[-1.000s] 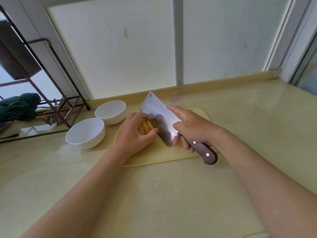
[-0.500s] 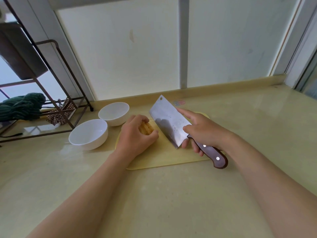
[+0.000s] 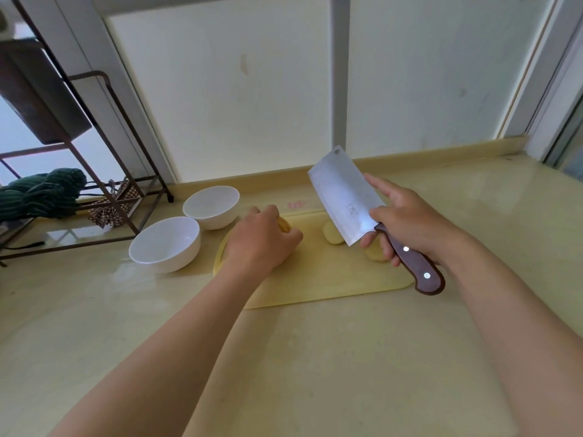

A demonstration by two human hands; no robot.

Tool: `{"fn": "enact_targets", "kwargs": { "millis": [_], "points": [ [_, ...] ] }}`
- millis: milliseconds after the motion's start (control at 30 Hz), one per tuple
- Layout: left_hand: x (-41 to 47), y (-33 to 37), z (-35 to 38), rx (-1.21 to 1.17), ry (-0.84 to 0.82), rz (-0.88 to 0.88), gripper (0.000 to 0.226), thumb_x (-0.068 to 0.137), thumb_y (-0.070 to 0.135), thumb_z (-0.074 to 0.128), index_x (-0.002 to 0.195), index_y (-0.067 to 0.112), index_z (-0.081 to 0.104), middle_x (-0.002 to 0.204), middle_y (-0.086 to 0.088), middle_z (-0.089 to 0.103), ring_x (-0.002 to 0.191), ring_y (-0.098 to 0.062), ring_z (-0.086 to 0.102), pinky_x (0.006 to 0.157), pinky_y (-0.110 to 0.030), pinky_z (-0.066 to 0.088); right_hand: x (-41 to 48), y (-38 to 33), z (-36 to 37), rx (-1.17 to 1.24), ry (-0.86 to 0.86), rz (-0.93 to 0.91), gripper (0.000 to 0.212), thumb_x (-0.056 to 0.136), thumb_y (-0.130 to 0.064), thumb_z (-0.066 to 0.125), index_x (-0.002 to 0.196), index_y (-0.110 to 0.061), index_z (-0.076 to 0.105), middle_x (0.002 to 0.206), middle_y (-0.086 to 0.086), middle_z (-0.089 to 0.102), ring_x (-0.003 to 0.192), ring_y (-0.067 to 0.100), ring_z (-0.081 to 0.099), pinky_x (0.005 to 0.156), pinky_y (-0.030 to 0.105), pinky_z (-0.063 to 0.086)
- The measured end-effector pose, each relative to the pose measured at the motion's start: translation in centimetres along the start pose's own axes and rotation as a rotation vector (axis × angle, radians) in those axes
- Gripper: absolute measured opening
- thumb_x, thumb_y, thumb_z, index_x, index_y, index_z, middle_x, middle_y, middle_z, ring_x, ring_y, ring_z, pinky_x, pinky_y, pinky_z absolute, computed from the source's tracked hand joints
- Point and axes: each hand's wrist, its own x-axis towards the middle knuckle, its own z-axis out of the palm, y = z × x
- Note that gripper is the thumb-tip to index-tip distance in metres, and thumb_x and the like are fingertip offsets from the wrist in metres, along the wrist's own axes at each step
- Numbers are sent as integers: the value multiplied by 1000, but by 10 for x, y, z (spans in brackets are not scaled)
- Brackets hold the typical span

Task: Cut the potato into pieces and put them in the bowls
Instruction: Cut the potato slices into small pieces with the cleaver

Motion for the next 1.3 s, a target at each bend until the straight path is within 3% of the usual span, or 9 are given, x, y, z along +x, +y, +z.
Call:
{"fn": "enact_targets", "kwargs": {
  "millis": [267, 367, 533, 667, 900, 967, 1100, 1200, 1300],
  "points": [
    [3, 4, 1, 172, -48, -31, 47, 84, 56, 49, 115, 21, 53, 105, -4, 49, 96, -30, 55, 70, -37, 46, 2, 6, -5, -17, 11, 11, 76, 99, -4, 36, 160, -49, 26, 77, 17, 77, 46, 24, 56, 45, 33, 50],
    [0, 7, -1, 237, -41, -24, 54, 82, 61, 47, 120, 23, 51, 111, -4, 51, 102, -32, 53, 81, -41, 47, 2, 6, -7, -12, 30, 10, 77, 98, -4, 35, 160, -50, 26, 76, 16, 77, 45, 23, 57, 44, 33, 50],
    [-6, 28, -3, 251, 80, 344, 48, 89, 43, 52, 131, 20, 51, 131, -4, 51, 117, -29, 49, 98, -39, 39, 2, 6, -13, 4, 81, 11, 78, 97, -4, 36, 159, -51, 26, 76, 17, 77, 46, 24, 58, 45, 34, 51],
    [-8, 53, 5, 198, -95, 572, 42, 92, 28, 54, 131, 12, 52, 136, -6, 51, 119, -28, 52, 100, -41, 44, 0, 8, -20, 18, 128, 11, 80, 96, -3, 34, 159, -50, 26, 76, 17, 77, 46, 24, 59, 45, 34, 51],
    [0, 65, 23, 235, -294, 491, 16, 89, 30, 47, 76, 21, 43, 87, 3, 49, 80, -23, 53, 67, -35, 44, -2, 11, -25, 40, 152, 20, 81, 95, -3, 32, 161, -48, 23, 79, 19, 75, 44, 22, 57, 45, 34, 51],
    [2, 65, 24, 199, -305, 474, 12, 89, 26, 49, 92, 16, 54, 97, 0, 52, 88, -25, 55, 74, -37, 47, -1, 12, -25, 30, 145, 23, 81, 95, -3, 31, 161, -49, 23, 79, 19, 75, 45, 23, 58, 45, 35, 52],
    [5, 64, 21, 107, -334, 430, 44, 92, 22, 51, 136, 20, 50, 123, -4, 52, 110, -25, 52, 92, -32, 43, 0, 13, -23, 17, 131, 20, 83, 93, -3, 30, 161, -50, 23, 79, 19, 75, 48, 25, 60, 46, 36, 54],
    [6, 64, 21, 68, -339, 417, 51, 91, 23, 51, 141, 27, 46, 122, -2, 50, 114, -23, 48, 91, -25, 32, -1, 12, -21, 7, 121, 21, 83, 93, -3, 30, 161, -50, 22, 81, 19, 75, 47, 25, 59, 46, 36, 54],
    [5, 63, 22, 58, -335, 403, 46, 91, 26, 52, 137, 27, 53, 120, -2, 53, 111, -21, 51, 91, -25, 37, -2, 11, -20, 4, 113, 22, 83, 93, -3, 31, 161, -50, 21, 81, 19, 75, 47, 24, 59, 47, 35, 53]
  ]
}}
